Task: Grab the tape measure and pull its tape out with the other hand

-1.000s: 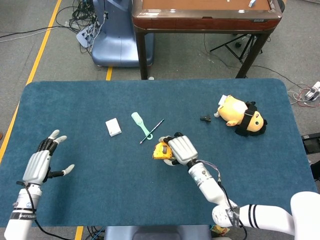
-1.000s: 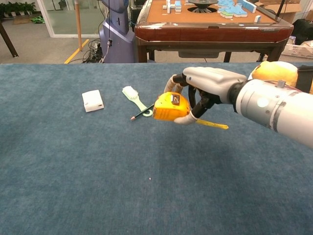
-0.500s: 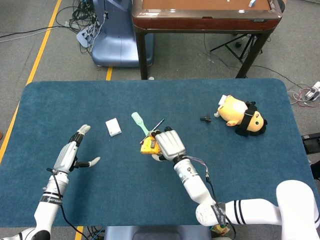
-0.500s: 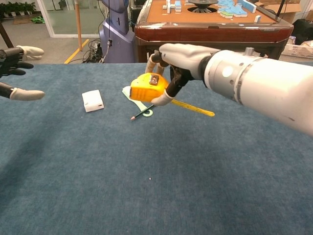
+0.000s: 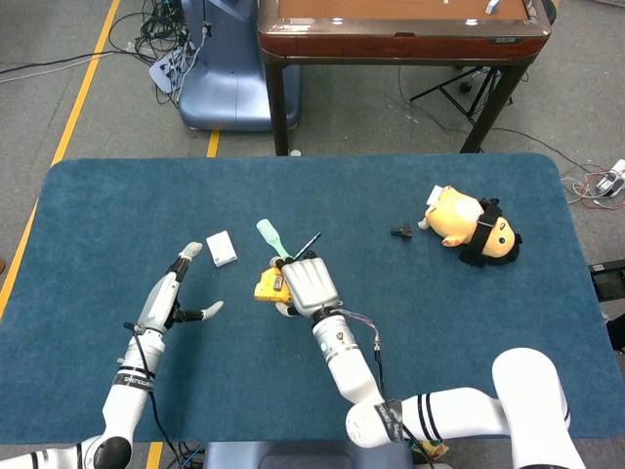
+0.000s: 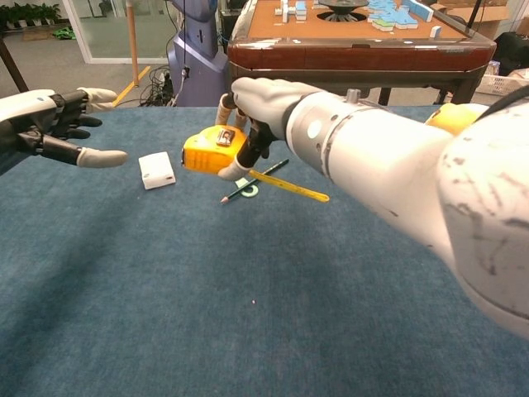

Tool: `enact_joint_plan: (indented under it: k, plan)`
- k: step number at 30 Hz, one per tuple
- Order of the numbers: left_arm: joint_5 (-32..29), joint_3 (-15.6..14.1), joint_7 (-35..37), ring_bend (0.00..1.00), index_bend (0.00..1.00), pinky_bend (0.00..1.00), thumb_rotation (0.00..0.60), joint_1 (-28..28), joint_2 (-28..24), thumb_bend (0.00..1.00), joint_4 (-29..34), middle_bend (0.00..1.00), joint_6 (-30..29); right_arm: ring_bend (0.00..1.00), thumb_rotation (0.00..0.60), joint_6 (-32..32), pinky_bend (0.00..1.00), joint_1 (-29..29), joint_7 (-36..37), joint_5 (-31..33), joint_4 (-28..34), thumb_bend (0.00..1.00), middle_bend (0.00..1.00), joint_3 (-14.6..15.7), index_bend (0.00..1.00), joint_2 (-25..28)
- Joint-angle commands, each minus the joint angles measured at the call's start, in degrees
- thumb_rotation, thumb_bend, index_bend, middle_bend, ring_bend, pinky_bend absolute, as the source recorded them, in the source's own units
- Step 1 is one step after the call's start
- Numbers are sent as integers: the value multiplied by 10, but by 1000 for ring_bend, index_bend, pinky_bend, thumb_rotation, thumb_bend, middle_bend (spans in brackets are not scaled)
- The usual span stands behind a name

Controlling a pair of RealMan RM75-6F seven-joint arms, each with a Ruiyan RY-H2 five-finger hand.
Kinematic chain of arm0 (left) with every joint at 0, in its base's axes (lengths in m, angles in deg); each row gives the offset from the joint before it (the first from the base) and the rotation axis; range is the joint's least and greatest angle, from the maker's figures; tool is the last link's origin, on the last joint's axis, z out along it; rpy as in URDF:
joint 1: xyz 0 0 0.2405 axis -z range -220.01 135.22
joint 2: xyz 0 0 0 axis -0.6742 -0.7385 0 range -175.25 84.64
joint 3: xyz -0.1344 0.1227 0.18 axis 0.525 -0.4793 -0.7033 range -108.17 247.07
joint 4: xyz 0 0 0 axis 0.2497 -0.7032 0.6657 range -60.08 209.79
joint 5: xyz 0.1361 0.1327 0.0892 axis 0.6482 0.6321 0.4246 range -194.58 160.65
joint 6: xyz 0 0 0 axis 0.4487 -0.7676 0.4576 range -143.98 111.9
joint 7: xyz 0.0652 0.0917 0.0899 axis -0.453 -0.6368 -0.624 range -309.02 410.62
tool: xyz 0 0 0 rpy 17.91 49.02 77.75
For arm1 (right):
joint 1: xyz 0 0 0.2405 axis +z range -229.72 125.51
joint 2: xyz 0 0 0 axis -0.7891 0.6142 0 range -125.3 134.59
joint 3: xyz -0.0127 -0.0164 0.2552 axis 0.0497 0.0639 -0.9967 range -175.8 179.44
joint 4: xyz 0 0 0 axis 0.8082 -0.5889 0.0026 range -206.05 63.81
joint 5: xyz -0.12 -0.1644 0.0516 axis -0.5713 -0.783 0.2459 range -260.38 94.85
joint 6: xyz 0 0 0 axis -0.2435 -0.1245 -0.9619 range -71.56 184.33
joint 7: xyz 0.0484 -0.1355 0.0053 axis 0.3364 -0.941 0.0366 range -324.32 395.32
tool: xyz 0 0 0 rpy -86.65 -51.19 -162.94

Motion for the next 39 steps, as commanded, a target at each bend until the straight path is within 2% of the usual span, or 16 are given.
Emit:
enact_joint_plan:
  k: [1,6,19,39]
  plan:
    - [-12,5,-5,0,0,0,600,3,13,177,5,0,-12,553,600,5,230,7,1,8,-14,809,675,-3,681,-14]
    - [-11,2,-29,0,0,0,600,10,37,177,-2,0,-33,555,600,10,230,16,6,15,-38,809,676,-11,683,-35]
    - [-20,0,-52,0,0,0,600,28,79,177,-23,0,-40,560,600,9,238,35,10,24,-62,810,676,-28,685,-60]
    - [-36,4,-61,0,0,0,600,33,104,177,-35,0,-44,573,600,-4,239,46,23,24,-88,834,676,-33,690,-83]
